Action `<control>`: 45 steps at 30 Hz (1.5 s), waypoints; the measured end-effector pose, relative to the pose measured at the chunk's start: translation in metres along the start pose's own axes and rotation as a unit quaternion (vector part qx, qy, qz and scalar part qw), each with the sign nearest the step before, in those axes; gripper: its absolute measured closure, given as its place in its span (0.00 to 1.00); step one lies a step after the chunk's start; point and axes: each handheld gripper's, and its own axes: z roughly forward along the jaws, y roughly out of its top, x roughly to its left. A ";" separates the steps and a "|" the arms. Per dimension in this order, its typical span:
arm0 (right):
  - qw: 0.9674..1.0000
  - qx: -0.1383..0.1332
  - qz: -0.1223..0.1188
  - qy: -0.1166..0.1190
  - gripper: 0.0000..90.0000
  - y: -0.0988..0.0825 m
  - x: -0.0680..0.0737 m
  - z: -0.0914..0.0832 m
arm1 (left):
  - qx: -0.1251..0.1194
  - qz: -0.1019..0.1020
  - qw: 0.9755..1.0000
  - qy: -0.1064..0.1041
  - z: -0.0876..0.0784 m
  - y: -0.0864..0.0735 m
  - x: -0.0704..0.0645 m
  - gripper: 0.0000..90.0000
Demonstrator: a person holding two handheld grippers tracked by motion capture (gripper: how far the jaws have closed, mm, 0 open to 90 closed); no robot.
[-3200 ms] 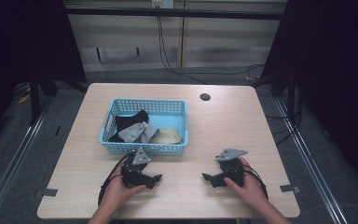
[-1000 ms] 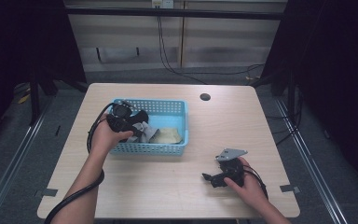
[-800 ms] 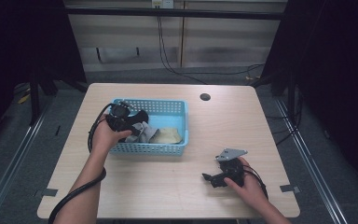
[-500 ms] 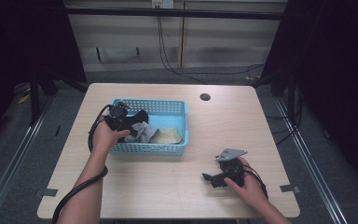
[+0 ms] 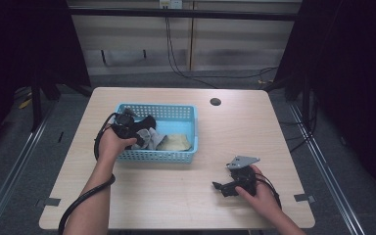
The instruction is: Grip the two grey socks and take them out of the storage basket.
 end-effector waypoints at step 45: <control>1.000 -0.001 0.001 0.000 0.12 0.000 0.000 0.000 | 0.039 0.066 0.997 -0.016 -0.086 0.041 -0.028 0.95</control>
